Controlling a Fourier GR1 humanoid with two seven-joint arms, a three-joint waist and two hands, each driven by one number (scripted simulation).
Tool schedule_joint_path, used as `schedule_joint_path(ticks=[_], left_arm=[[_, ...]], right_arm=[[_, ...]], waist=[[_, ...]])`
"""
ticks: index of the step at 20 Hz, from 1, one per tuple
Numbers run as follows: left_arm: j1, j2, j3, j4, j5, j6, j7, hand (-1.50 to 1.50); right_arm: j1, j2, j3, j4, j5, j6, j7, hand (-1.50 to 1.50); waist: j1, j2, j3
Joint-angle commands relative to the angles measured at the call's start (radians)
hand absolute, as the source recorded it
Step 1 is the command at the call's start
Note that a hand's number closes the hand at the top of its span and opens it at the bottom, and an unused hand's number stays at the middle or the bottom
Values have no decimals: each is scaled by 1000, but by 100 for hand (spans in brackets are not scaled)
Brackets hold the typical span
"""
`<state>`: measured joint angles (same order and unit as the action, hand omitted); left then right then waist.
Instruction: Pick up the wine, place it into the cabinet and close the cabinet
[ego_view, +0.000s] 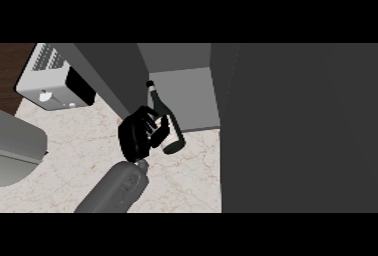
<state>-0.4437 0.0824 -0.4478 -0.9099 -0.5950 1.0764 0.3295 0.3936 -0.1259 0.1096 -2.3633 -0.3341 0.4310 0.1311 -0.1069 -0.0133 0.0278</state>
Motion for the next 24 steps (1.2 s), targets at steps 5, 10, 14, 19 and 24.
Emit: schedule_joint_path(ticks=[5,10,14,19,24], left_arm=[[-257,-35,37,203,-54,-163,145,-150],[-317,-45,54,237,-40,-210,212,-150],[-374,-82,75,261,14,-177,141,-150],[-438,-82,142,277,161,-181,-23,-150],[-443,-82,155,275,296,-138,-178,-150]], right_arm=[[33,-4,4,-48,-51,6,11,-150],[43,1,23,-39,-46,13,6,-150],[36,-3,19,-49,-58,5,16,-150],[44,-26,-12,-61,-92,7,32,-150],[83,-23,6,-104,-82,7,29,-150]], waist=[[-48,39,-26],[-35,39,-28],[-10,41,-32],[0,43,-32],[-1,37,-32]])
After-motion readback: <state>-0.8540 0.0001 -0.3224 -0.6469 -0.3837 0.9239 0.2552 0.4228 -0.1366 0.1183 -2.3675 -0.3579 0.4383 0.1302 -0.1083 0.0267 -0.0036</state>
